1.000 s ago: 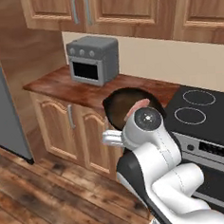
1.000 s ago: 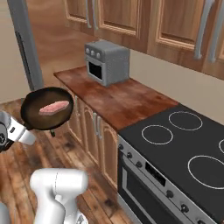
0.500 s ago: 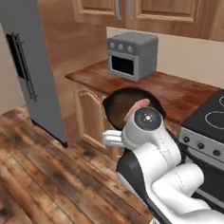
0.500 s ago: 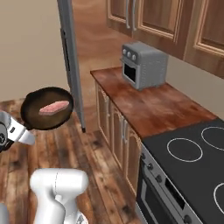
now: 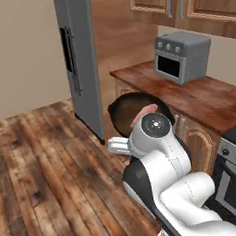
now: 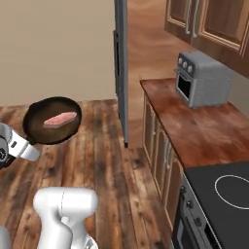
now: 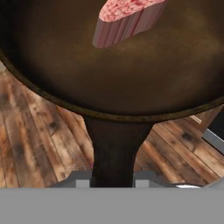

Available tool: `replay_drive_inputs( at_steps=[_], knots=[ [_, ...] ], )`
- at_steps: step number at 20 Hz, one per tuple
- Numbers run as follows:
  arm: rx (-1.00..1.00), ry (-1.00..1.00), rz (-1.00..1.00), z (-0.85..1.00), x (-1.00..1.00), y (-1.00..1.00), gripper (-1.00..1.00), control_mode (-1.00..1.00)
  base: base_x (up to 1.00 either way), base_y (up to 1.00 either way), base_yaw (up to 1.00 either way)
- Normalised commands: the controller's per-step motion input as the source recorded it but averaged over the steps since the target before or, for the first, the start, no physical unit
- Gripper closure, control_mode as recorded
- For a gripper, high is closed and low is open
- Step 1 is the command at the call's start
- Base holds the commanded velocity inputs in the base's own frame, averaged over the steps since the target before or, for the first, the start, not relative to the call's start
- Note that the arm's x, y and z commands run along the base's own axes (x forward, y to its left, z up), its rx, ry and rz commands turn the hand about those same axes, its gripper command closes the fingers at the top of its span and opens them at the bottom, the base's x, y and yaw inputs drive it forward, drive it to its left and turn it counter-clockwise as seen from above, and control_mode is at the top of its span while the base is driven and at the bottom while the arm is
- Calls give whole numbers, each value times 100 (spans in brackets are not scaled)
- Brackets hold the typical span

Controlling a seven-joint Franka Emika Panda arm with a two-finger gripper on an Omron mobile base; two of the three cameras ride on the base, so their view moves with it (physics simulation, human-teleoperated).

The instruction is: Pick up the pan with the steak in it and place it on the dining table. Then place the steak on the plate.

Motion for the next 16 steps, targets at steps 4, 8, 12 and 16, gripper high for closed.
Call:
replay_drive_inputs(
  at_steps=[4, 8, 12, 16],
  knots=[
    [0, 0, 0, 0, 0, 0, 100, 100, -1, 0, 47],
    [0, 0, 0, 0, 0, 0, 100, 100, -2, 0, 49],
    [0, 0, 0, 0, 0, 0, 100, 100, -6, 0, 47],
    [0, 0, 0, 0, 0, 0, 100, 100, -11, 0, 47]
  ],
)
